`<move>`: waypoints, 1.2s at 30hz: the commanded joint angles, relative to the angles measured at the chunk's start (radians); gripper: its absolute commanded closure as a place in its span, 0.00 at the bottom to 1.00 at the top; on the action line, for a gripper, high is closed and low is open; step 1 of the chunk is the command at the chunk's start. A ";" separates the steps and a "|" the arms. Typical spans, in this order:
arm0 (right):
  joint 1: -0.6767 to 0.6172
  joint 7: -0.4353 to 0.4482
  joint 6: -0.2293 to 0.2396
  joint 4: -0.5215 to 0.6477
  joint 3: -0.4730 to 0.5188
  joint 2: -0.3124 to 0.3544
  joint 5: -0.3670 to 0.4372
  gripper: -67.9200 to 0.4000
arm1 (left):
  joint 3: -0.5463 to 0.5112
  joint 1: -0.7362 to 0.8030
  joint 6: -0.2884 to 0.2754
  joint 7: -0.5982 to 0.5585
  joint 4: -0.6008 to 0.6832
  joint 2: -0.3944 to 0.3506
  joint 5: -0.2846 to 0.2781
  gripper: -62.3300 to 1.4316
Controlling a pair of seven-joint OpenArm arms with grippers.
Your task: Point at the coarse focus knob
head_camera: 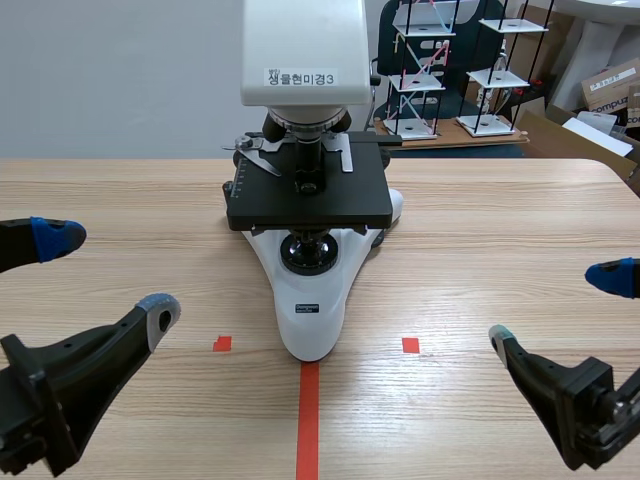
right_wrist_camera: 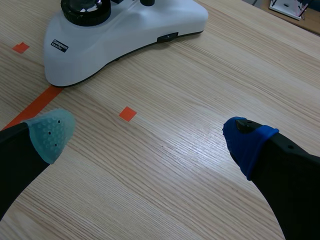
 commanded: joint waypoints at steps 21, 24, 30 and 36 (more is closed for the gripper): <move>0.011 0.017 -0.004 0.009 -0.002 0.011 0.006 0.00 | -0.002 -0.001 -0.005 -0.014 0.010 0.002 -0.007 0.00; 0.011 0.039 -0.003 0.009 -0.002 0.018 0.008 0.11 | -0.002 -0.001 -0.005 -0.014 0.010 0.002 -0.007 0.00; 0.035 0.142 -0.003 0.009 -0.002 0.055 0.024 1.00 | -0.002 -0.001 -0.005 -0.014 0.010 0.002 -0.006 0.00; 0.185 0.047 -0.004 0.009 -0.002 0.064 0.145 1.00 | -0.002 -0.001 -0.005 -0.014 0.010 0.002 -0.006 0.00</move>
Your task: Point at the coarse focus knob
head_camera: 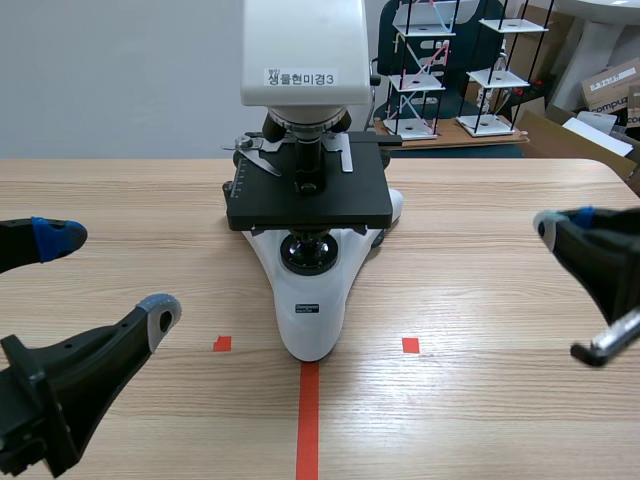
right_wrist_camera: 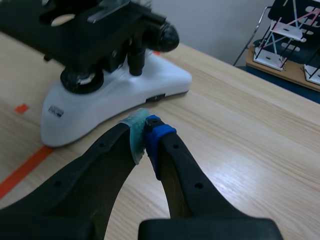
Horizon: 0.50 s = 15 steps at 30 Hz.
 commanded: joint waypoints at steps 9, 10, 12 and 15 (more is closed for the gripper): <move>0.396 -0.254 -0.031 0.009 -0.010 0.013 0.120 1.00 | -0.002 -0.001 -0.003 -0.014 0.010 0.002 -0.006 0.00; 0.440 -0.283 -0.046 0.008 -0.020 0.013 0.123 1.00 | -0.002 -0.001 -0.003 -0.014 0.010 0.002 -0.006 0.00; 0.529 -0.331 -0.049 -0.007 -0.050 0.013 0.126 1.00 | -0.002 -0.001 -0.003 -0.014 0.010 0.002 -0.006 0.00; 0.667 -0.398 -0.068 -0.059 -0.120 0.012 0.130 1.00 | -0.002 -0.001 -0.003 -0.014 0.010 0.002 -0.006 0.00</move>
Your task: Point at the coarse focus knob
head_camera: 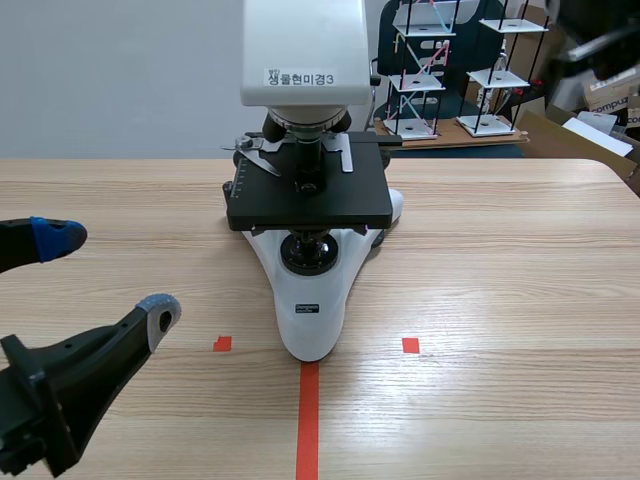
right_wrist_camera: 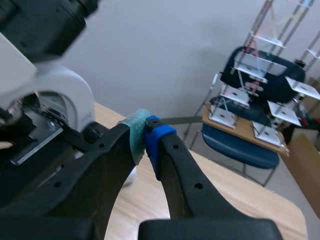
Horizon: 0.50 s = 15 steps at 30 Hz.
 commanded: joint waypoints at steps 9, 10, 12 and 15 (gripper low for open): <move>0.367 -0.055 -0.019 -0.388 -0.225 -0.045 0.007 1.00 | -0.003 -0.001 -0.003 -0.014 0.010 0.002 -0.007 0.00; 0.398 -0.060 -0.001 -0.432 -0.240 -0.057 0.007 1.00 | -0.003 -0.001 -0.003 -0.014 0.010 0.002 -0.007 0.00; 0.456 -0.079 0.043 -0.518 -0.262 -0.086 0.007 1.00 | -0.003 -0.001 -0.003 -0.014 0.010 0.002 -0.007 0.00; 0.533 -0.135 0.101 -0.623 -0.282 -0.133 0.007 1.00 | -0.003 -0.001 -0.003 -0.014 0.010 0.002 -0.007 0.00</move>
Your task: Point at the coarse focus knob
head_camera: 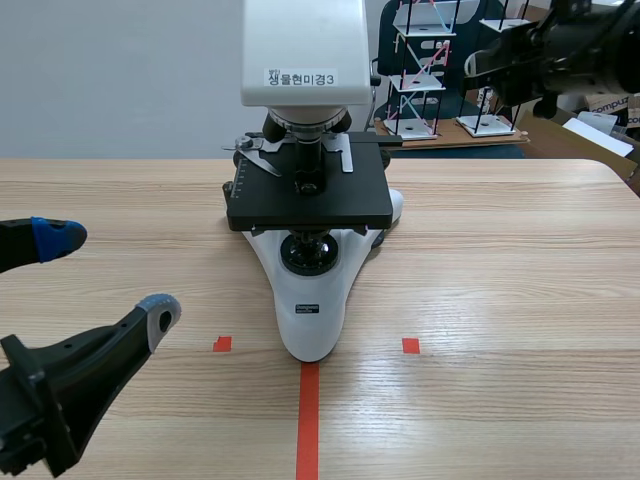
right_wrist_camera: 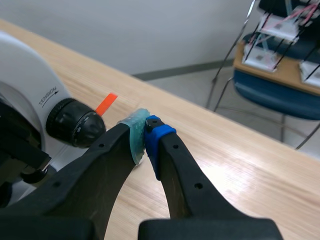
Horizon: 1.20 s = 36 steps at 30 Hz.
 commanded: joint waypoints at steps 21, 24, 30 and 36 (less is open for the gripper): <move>0.185 -0.318 0.158 -0.101 -0.014 -0.163 0.005 1.00 | -0.003 -0.001 -0.003 -0.014 0.010 0.002 -0.007 0.00; 0.185 -0.318 0.158 -0.101 -0.014 -0.163 0.005 1.00 | -0.003 -0.001 -0.003 -0.014 0.010 0.002 -0.007 0.00; 0.182 -0.318 0.158 -0.101 -0.014 -0.163 0.005 1.00 | -0.003 -0.001 -0.003 -0.014 0.010 0.002 -0.007 0.00; 0.183 -0.317 0.158 -0.101 -0.014 -0.163 0.005 1.00 | -0.003 -0.001 -0.003 -0.014 0.010 0.002 -0.007 0.00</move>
